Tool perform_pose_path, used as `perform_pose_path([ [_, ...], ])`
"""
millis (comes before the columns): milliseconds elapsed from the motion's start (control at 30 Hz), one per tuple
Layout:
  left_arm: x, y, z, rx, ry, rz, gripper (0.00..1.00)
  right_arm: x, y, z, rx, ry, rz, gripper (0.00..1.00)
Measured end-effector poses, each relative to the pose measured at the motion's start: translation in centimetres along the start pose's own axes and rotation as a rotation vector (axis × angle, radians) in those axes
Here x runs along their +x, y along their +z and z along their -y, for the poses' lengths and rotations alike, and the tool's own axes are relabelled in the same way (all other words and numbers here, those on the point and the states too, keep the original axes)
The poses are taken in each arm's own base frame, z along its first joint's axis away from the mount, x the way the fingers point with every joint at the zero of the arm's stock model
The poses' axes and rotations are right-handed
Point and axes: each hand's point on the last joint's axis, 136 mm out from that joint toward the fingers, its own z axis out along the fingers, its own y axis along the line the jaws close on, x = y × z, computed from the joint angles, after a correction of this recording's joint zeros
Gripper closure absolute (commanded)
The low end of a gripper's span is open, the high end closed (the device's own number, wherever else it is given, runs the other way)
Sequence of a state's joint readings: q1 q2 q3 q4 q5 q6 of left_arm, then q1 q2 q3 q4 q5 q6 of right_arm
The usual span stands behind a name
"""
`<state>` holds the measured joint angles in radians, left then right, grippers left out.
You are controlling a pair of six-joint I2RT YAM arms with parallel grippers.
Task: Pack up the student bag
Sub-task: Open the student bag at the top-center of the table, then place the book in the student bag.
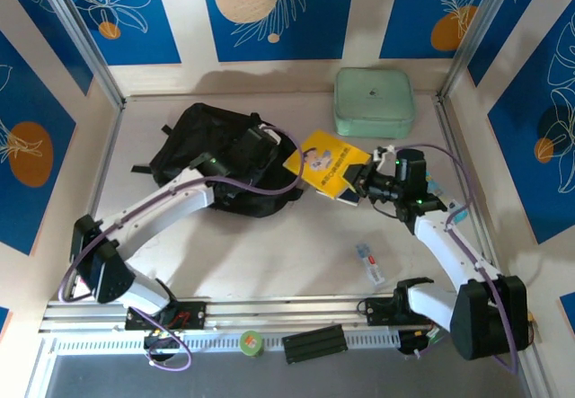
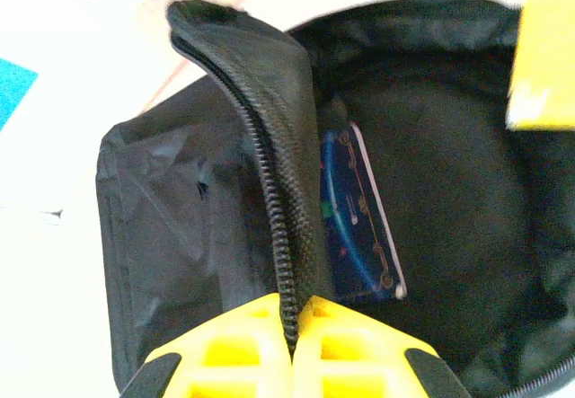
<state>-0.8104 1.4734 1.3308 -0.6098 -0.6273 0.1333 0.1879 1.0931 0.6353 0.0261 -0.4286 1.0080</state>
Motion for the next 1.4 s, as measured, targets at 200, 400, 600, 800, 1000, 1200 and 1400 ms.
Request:
perform_pose_path([
  [200,-0.2,-0.6,0.5,0.025,0.002,0.117,1.0,3.1,5.0,-0.9,0.029,-0.019,-0.15,0.97],
  [400,-0.8,-1.0,0.7,0.049,0.016,0.171,1.0,3.2,9.0,-1.4,0.06,-0.005,-0.204,0.97],
  [600,-1.1,-1.0,1.1,0.06,0.027,0.194,1.0,2.1,13.7,-2.2,0.058,0.017,-0.238,0.97],
  [800,-1.1,-0.9,1.3,0.071,0.027,0.203,1.0,2.4,18.0,-0.4,0.104,0.074,-0.282,0.97],
  [1000,-1.2,-1.5,1.5,0.095,0.009,0.226,1.0,2.4,21.7,-0.9,0.099,0.065,-0.308,0.96],
  [1200,-1.4,-2.1,1.4,0.118,-0.03,0.242,1.0,2.5,25.8,-1.3,0.073,0.044,-0.323,0.96],
  [1400,-1.4,-2.1,1.7,0.134,-0.04,0.243,1.0,3.2,28.0,1.2,0.106,0.069,-0.326,0.83],
])
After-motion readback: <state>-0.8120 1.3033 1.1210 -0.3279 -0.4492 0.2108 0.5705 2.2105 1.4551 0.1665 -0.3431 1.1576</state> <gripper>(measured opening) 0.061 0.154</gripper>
